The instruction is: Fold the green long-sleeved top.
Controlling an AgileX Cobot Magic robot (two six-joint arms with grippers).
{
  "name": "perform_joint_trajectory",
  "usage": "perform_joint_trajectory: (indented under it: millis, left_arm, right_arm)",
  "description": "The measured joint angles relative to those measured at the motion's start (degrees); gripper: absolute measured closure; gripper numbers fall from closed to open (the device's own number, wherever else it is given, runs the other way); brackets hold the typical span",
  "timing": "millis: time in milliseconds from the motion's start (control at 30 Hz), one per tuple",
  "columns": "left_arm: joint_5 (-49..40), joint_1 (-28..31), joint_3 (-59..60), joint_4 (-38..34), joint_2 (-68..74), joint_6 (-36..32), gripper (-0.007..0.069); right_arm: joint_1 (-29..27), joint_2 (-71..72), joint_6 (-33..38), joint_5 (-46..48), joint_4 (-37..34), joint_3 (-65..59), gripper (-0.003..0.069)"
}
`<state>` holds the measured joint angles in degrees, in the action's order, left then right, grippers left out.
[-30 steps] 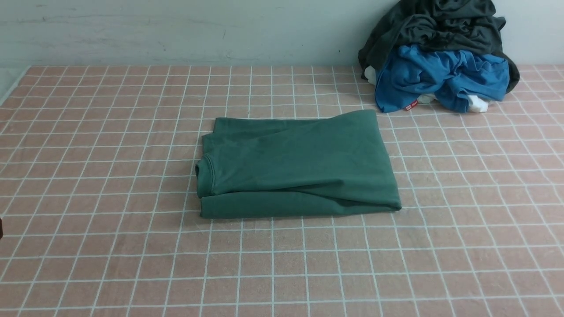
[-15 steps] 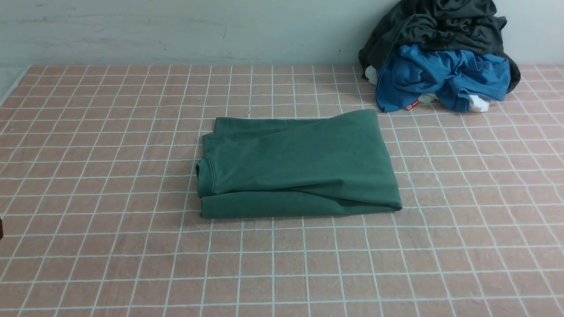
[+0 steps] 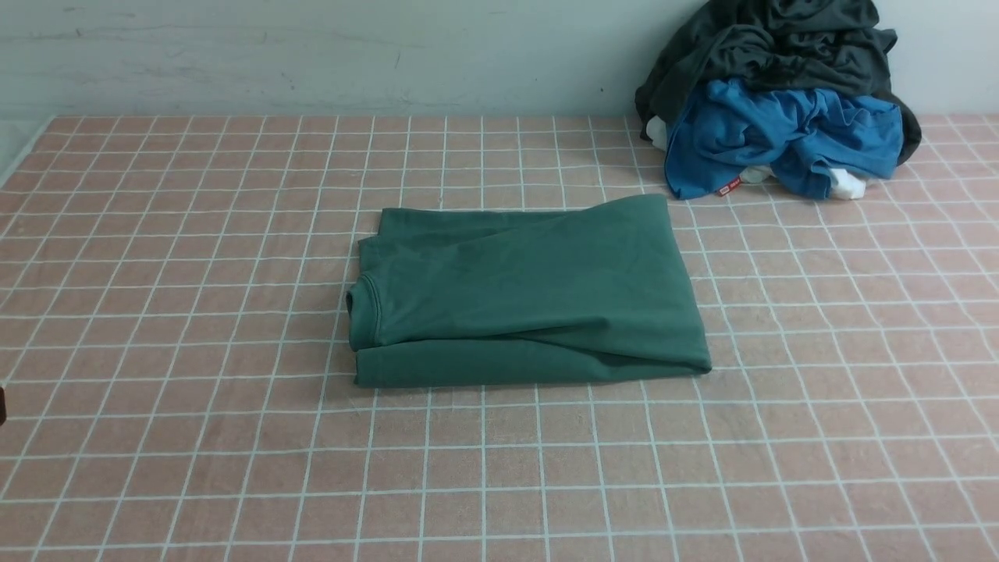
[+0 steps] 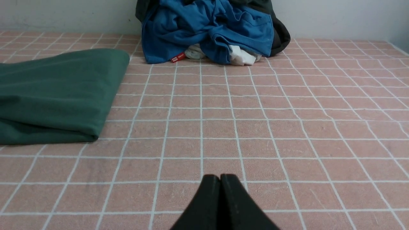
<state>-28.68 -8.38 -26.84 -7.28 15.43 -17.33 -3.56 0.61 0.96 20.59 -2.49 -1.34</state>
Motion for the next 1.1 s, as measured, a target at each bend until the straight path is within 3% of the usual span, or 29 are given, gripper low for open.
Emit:
perform_joint_trajectory:
  millis: [633,800,1100]
  left_arm:
    - [0.0,0.0,0.1,0.0,0.0,0.0,0.0627]
    - [2.0,1.3,5.4,1.9,-5.2,0.2,0.0627]
    - [11.7,10.9,23.2,4.3,-16.0,13.1,0.0627]
  right_arm:
    - [0.0,0.0,0.0,0.0,0.0,0.0,0.0673]
    - [0.0,0.0,0.0,0.1,0.0,0.0,0.0673]
    - [0.0,0.0,0.0,0.1,0.1,0.0,0.0673]
